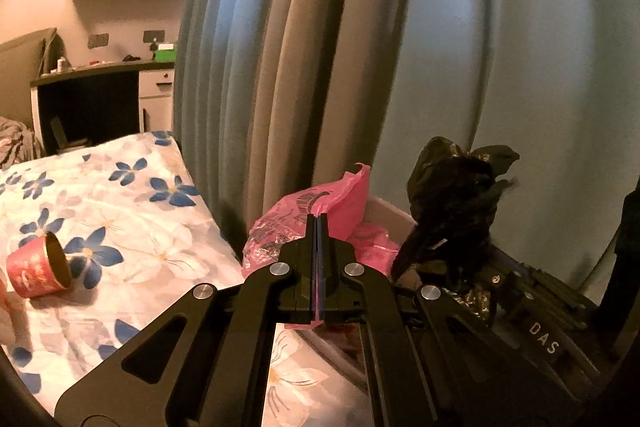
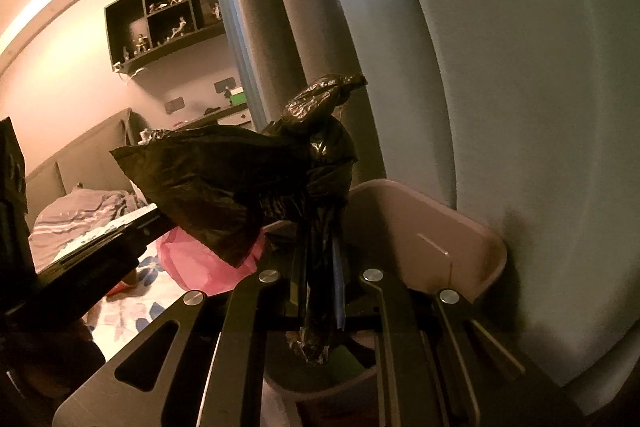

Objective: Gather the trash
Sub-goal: 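Lift the black bag and pink bag and carry both over the brown bin, then open both tools to drop the black bag and pink bag into the bin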

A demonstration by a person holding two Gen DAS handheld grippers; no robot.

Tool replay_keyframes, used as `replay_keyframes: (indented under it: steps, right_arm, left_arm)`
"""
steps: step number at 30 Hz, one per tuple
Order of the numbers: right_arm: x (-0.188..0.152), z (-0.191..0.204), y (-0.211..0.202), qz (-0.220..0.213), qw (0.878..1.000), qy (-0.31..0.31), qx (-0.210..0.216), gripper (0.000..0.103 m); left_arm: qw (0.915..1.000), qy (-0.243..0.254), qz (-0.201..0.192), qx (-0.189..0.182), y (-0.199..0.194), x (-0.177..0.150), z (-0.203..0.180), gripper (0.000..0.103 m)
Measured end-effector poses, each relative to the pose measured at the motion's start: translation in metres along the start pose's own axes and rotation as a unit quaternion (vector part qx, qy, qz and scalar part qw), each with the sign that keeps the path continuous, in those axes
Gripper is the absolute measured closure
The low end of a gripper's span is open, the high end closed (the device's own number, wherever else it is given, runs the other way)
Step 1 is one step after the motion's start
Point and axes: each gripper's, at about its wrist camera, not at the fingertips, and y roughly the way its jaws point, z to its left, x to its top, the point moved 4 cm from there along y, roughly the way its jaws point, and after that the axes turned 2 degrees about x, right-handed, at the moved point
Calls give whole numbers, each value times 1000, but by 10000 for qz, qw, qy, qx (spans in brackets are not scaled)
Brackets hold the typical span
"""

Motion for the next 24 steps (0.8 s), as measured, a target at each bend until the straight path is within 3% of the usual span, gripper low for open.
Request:
replay_keyframes:
  steps: [24]
  right_arm:
    - [-8,-14,8,179,9994,109,-272,90]
  left_arm:
    - [9984,-60,461,-326,41,-24,-17,103]
